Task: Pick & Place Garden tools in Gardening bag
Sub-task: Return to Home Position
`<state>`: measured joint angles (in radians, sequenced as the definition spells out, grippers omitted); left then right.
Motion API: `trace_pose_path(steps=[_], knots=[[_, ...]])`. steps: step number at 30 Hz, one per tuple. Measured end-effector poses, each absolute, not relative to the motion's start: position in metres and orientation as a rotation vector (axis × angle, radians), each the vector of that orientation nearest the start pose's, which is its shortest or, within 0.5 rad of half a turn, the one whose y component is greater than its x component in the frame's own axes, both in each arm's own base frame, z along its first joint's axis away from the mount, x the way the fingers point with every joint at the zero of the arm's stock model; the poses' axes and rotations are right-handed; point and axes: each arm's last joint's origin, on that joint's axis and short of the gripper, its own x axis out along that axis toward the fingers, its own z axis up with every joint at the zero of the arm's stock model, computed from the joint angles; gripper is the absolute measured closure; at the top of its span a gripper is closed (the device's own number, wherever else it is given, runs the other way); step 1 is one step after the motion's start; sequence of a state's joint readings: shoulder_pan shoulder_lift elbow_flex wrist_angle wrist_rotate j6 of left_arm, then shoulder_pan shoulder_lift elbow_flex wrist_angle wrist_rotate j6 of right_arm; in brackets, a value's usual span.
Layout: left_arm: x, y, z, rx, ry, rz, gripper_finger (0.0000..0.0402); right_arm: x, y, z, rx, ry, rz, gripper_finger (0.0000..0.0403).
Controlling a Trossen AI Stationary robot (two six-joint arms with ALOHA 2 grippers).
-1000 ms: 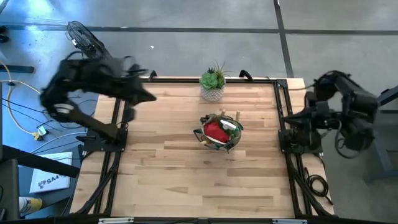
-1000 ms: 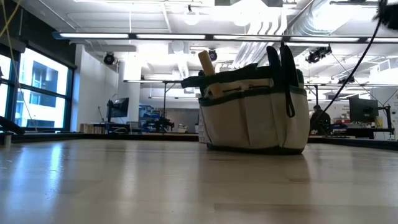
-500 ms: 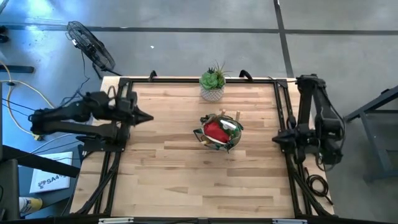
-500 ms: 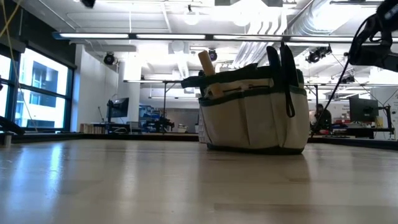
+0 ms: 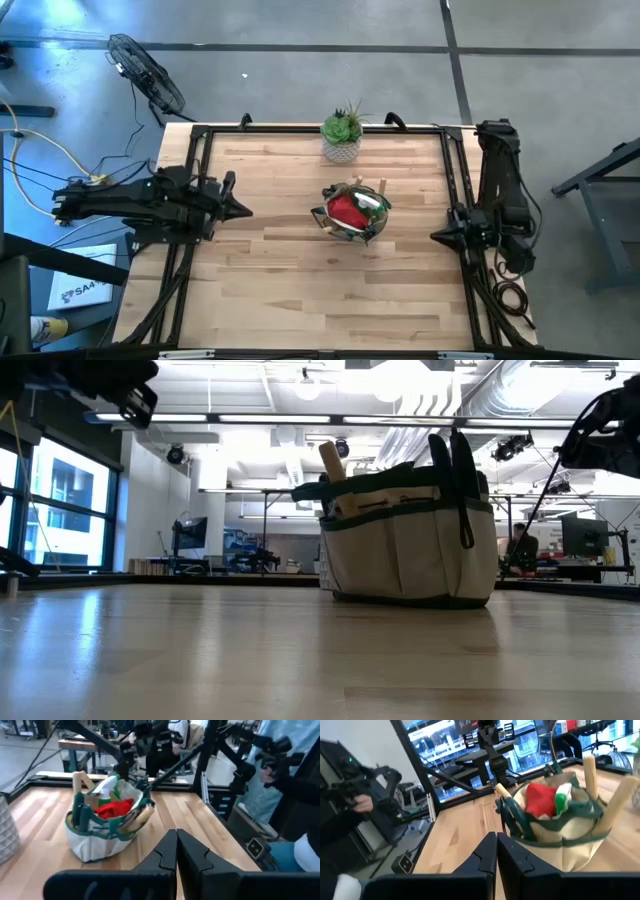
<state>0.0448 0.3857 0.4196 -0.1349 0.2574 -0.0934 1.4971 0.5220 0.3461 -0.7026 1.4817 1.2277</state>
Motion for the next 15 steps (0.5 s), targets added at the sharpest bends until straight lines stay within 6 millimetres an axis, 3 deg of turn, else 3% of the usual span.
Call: trace_pose_path(steps=[8, 15], knots=[[0.116, -0.005, 0.246, -0.12, 0.136, -0.291, 0.0401, 0.036, 0.102, 0.156, 0.438, 0.078, 0.02, 0.0398], [0.117, -0.005, 0.231, -0.109, 0.176, -0.326, 0.0401, 0.039, 0.102, 0.137, 0.458, 0.06, 0.012, 0.0398]])
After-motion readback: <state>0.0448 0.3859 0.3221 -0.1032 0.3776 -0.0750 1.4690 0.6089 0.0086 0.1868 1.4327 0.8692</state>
